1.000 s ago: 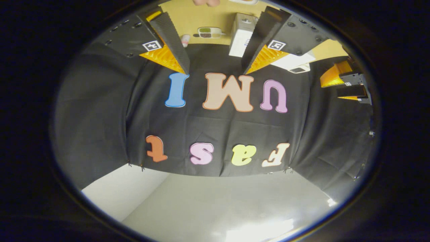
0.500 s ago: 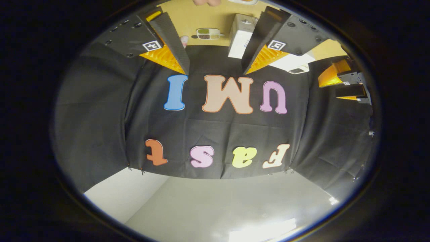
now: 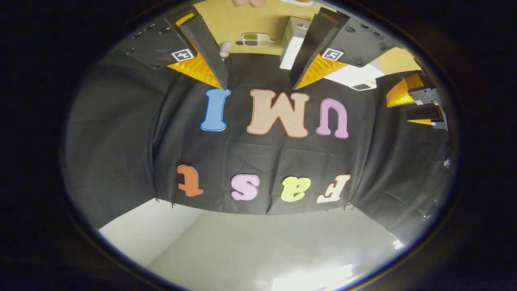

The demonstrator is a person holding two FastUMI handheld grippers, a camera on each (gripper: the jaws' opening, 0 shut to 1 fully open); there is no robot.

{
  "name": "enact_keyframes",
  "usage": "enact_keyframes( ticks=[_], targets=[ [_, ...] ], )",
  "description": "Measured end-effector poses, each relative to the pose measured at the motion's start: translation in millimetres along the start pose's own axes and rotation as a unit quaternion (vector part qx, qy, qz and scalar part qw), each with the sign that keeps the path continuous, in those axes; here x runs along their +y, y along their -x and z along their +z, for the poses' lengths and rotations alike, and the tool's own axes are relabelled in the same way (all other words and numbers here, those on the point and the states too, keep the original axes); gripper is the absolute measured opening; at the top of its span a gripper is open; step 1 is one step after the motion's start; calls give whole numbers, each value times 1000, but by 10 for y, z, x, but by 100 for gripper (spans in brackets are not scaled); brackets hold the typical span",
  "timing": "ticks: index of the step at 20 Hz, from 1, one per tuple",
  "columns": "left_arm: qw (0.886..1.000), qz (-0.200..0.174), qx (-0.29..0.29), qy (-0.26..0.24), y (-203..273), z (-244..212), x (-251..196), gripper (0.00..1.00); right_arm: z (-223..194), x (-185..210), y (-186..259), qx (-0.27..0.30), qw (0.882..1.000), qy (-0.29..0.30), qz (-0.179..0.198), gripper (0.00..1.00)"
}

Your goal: Open the microwave oven with the left hand, put the food in, and close the microwave oven.

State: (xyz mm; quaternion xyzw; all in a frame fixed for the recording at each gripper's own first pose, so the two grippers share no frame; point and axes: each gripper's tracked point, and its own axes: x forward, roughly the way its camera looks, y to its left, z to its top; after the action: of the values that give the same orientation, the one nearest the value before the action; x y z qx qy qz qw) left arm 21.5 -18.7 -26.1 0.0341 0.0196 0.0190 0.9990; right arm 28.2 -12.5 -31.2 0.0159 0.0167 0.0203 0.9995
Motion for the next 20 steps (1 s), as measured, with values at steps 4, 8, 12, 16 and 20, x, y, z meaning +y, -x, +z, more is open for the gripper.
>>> enact_keyframes(
  ticks=[4, 8, 12, 16, 20],
  targets=[
    [1000, -17, 14, -2, -57, -405, -196, 96, -29, -65, -8, 3, 1000, -8, -4, 98],
    [997, -55, 34, 31, -100, -961, -586, 97, -95, -155, -10, 5, 1000, -26, -8, 96],
    [994, -78, 72, -3, -131, -1698, -884, 97, -147, -316, 42, 5, 1000, -20, -21, 96],
    [987, -105, 124, -20, -165, -2390, -1188, 97, -117, -420, 155, -10, 1000, 1, -29, 96],
    [979, -115, 166, -15, -303, -2861, -1352, 98, -40, -557, 273, -31, 998, 22, -42, 96]
  ],
)
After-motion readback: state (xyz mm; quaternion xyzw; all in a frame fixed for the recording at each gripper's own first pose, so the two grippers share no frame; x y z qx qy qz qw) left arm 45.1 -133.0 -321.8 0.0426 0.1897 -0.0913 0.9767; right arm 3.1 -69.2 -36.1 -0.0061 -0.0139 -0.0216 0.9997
